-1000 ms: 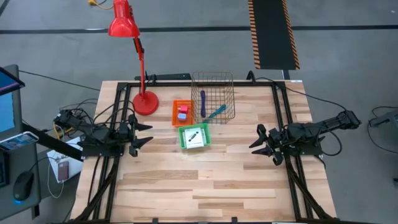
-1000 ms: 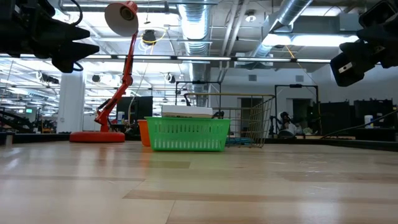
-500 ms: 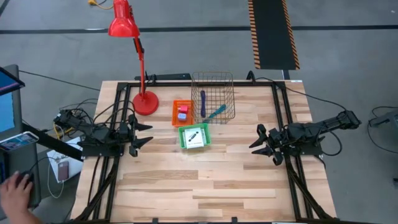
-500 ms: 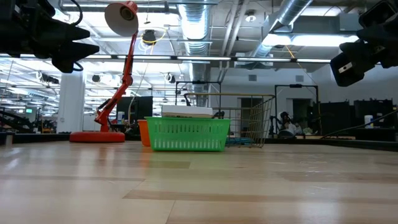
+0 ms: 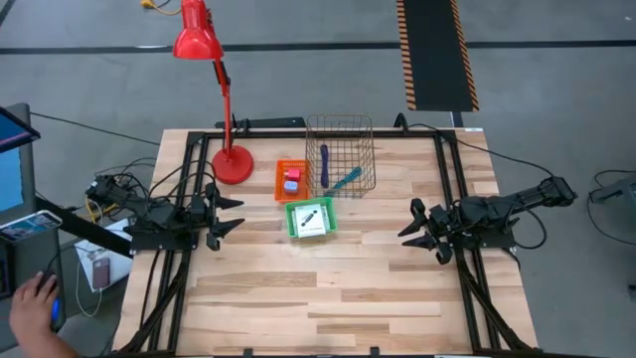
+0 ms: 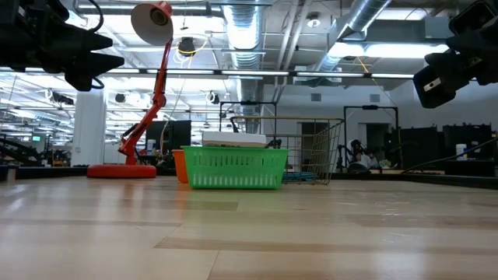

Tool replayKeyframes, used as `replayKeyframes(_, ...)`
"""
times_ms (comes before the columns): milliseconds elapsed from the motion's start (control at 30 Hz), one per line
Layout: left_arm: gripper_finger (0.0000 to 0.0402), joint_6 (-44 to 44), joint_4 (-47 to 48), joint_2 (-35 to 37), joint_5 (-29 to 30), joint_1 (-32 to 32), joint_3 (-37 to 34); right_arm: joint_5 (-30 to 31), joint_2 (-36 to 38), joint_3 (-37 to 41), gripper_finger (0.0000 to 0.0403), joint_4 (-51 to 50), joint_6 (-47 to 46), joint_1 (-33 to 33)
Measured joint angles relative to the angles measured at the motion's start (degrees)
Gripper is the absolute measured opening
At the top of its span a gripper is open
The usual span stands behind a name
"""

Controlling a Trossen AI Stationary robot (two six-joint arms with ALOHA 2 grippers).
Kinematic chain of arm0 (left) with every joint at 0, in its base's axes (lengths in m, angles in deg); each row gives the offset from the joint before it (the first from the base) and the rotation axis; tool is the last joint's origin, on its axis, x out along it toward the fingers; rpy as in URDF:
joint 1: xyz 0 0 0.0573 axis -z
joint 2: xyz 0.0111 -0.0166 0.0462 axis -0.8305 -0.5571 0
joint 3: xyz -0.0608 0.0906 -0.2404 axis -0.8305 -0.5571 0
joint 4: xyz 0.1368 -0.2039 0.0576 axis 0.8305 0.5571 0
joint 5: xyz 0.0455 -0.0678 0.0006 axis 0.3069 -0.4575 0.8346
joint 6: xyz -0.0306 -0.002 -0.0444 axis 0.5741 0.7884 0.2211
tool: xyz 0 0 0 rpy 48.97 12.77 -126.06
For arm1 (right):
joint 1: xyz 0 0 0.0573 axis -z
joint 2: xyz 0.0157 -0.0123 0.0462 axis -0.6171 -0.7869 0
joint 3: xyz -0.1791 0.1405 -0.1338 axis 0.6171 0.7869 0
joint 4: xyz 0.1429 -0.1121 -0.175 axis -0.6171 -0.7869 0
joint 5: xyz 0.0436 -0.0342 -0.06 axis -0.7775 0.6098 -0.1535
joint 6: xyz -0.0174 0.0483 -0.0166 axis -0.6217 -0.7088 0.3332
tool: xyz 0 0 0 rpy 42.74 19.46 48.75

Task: Pick and place items into bin
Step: Return to Home Position

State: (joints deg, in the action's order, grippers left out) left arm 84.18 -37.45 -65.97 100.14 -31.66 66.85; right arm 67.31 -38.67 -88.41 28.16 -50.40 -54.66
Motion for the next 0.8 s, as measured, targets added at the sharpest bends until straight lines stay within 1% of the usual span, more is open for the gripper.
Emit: replayKeyframes(800,0.0233,-1.8,0.02,0.0,0.0,0.0,0.0,0.0,0.0,0.0,0.0118,0.02,-0.02,-0.01)
